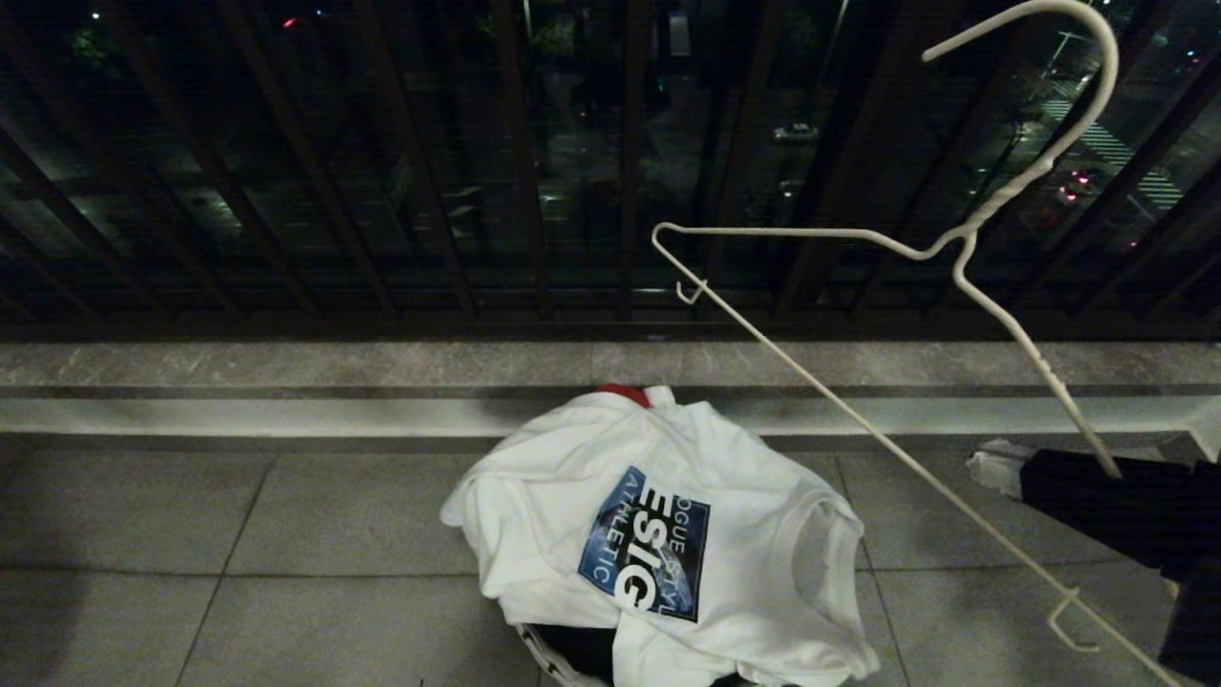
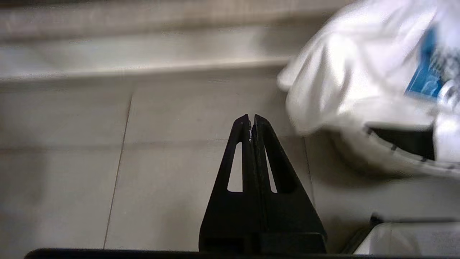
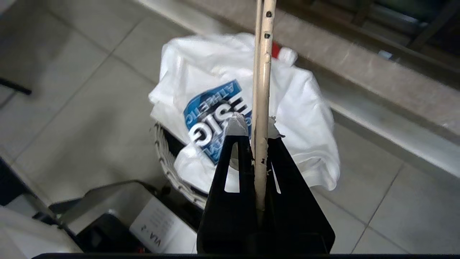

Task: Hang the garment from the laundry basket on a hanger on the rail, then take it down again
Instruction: Pick up clothes from the basket

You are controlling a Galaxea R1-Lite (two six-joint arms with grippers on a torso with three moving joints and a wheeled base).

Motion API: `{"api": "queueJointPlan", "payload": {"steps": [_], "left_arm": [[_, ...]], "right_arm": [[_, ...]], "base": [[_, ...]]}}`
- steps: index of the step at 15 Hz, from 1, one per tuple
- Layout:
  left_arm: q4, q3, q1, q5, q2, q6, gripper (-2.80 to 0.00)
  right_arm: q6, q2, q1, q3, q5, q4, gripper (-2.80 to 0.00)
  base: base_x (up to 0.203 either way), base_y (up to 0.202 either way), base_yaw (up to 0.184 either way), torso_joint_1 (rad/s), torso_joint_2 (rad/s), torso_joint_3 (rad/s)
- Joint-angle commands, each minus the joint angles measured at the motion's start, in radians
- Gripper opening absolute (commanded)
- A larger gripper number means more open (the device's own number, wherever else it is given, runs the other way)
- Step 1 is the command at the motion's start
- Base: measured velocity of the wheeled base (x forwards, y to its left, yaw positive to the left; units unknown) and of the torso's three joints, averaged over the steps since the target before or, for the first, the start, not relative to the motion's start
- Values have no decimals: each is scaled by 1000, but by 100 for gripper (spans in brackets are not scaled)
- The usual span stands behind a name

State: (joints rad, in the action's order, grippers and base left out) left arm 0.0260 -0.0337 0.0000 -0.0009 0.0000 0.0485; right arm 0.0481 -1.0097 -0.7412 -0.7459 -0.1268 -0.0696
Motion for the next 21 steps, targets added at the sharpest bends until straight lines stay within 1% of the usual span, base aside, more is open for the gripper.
{"api": "queueJointPlan", "payload": {"steps": [1,2,4,6,8,9,10,11,12,13,14,16,18,20,21], "left_arm": [[1,-59,0,-7,44,1,-280],[0,-84,0,-21,96,2,-280],[-1,-149,-3,-73,242,2,-280],[-3,-235,-5,-150,444,4,-280],[-2,-357,-15,-245,675,7,-280],[-2,-421,-38,-274,792,6,-280],[-1,-492,-78,-291,913,1,-280],[-1,-566,-139,-293,1027,-12,-280],[0,-637,-221,-281,1128,-34,-280],[1,-709,-315,-248,1232,-57,-280],[0,-772,-392,-201,1334,-78,-280],[0,-886,-517,-118,1517,-125,-280],[1,-1001,-599,-73,1679,-181,-280],[7,-1102,-655,-41,1807,-221,-280],[27,-1155,-686,3,1858,-236,-280]], "right_arm": [[1,16,11,-10,-1,1,-280],[0,16,11,-10,-2,1,-280],[-1,16,11,-18,-9,0,-280],[-2,17,11,-29,-39,0,-280],[-3,25,11,-41,-63,1,-280],[-2,23,11,-41,-63,1,-280],[-4,18,13,-41,-63,1,-280],[-3,14,23,-42,-65,1,-280],[-3,12,47,-47,-64,0,-280],[-5,6,82,-57,-64,-1,-280],[-8,0,111,-65,-61,-1,-280],[-8,-12,141,-71,-59,-2,-280],[-8,-13,152,-75,-60,-3,-280],[-8,-13,168,-81,-60,-1,-280],[-7,-13,172,-84,-60,0,-280]], "base": [[0,0,0,0,0,0],[0,0,0,0,0,0],[0,0,0,0,0,0],[0,0,0,0,0,0],[0,0,0,0,0,0],[0,0,0,0,0,0],[0,0,0,0,0,0],[0,0,0,0,0,0],[0,0,0,0,0,0],[0,0,0,0,0,0],[0,0,0,0,0,0],[0,0,0,0,0,0],[0,0,0,0,0,0],[0,0,0,0,0,0],[0,0,0,0,0,0]]}}
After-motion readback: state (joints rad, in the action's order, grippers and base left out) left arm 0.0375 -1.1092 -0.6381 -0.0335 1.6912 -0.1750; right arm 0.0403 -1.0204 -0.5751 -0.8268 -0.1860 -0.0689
